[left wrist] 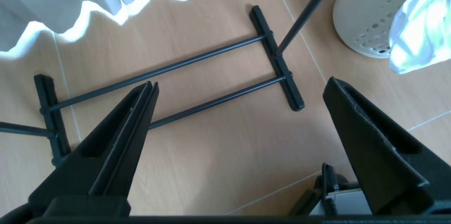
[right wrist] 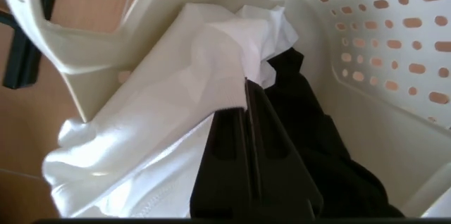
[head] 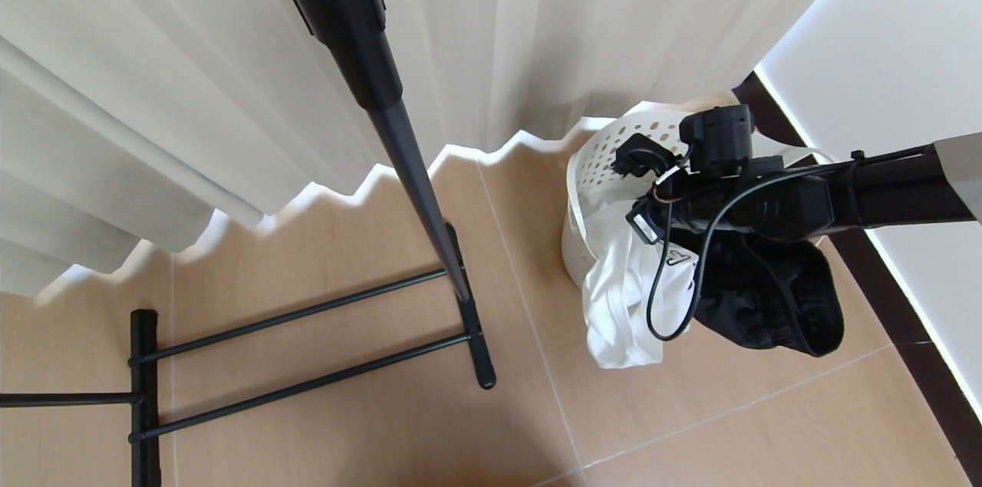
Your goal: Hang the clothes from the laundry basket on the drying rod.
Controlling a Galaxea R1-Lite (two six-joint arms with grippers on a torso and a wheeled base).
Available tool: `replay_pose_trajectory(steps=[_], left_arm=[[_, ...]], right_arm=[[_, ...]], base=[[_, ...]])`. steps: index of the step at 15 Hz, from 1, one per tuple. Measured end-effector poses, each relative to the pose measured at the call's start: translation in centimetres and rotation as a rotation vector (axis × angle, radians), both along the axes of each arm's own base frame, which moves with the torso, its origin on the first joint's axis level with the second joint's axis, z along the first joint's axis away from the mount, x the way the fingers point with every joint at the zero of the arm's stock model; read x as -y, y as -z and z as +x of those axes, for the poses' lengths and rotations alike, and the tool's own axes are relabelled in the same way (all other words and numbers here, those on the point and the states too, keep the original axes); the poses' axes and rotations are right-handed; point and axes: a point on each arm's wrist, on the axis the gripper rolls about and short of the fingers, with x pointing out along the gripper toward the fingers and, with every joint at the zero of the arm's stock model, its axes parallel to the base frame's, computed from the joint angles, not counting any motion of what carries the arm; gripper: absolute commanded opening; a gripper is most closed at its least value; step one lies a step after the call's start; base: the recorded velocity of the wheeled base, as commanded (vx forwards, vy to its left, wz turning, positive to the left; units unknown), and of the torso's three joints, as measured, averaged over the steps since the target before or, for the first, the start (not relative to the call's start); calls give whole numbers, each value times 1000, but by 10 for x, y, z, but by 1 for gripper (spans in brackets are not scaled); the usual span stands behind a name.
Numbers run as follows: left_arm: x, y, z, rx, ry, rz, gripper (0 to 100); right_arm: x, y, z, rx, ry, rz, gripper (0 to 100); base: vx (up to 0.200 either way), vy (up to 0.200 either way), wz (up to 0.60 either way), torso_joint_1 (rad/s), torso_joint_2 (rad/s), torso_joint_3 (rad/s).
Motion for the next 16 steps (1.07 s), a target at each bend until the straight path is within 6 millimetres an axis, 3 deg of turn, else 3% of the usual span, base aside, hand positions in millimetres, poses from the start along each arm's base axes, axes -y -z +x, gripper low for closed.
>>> replay_pose_trajectory(steps=[2, 4, 12, 14, 16], left_arm=[[0, 0, 0, 0, 0, 0, 100], [0, 0, 0, 0, 0, 1, 100], [0, 0, 0, 2, 6, 8, 100], [0, 0, 0, 2, 8, 8, 100], [0, 0, 0, 2, 8, 9, 100]], right_arm=[[3, -6, -14, -8, 7, 66, 0], [6, -14, -41, -4, 7, 120, 0], [29, -51, -202, 174, -99, 324, 0], [29, -57, -226, 207, -148, 352, 0], [32, -62, -237, 234, -164, 365, 0]], base=[[0, 0, 0, 0, 0, 0], [0, 0, 0, 0, 0, 0], [0, 0, 0, 0, 0, 0], [0, 0, 0, -1, 1, 40], [0, 0, 0, 2, 7, 149]])
